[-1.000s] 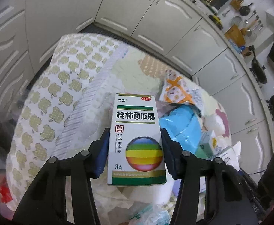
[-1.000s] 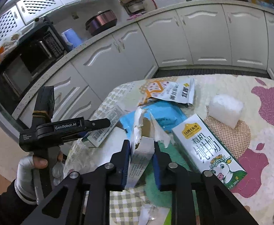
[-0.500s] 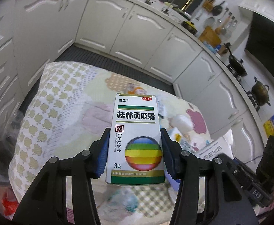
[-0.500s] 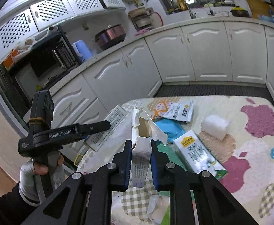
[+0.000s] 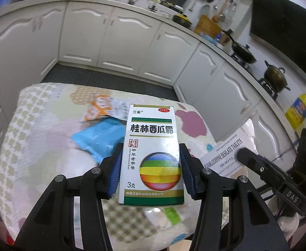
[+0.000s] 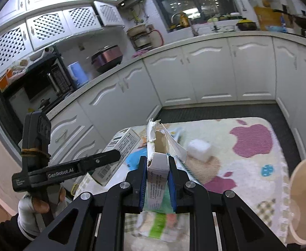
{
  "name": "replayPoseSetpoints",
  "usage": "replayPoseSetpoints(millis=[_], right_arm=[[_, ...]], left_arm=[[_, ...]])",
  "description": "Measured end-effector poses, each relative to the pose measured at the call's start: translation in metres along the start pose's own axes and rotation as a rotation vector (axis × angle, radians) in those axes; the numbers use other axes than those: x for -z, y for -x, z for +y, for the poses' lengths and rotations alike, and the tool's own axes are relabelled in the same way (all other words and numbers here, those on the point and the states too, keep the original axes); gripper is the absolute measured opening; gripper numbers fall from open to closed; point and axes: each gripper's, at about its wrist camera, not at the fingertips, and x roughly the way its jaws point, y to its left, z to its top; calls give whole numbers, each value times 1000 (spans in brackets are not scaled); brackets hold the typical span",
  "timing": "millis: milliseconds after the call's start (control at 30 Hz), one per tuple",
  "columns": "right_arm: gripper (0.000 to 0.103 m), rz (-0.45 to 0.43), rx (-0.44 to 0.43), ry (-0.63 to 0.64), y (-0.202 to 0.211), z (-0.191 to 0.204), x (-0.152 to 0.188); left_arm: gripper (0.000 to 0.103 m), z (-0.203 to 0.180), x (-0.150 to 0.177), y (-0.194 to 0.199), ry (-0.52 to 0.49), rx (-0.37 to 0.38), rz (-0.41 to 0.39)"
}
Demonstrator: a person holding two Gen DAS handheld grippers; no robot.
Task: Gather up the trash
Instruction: 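Carry both boxes to the beige bucket and open both grippers over it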
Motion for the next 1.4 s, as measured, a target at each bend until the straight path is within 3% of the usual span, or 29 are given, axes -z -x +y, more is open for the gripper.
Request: replayPoseSetpoints(millis=[567, 1000, 1400], right_arm=[[17, -41, 154, -57, 60, -82, 6], [17, -104, 319, -192, 132, -166, 32], [17, -107, 465, -263, 163, -218, 55]], left_arm=[[49, -113, 16, -65, -142, 79, 90], [49, -223, 30, -122, -306, 159, 168], [49, -287, 49, -173, -393, 219, 248]])
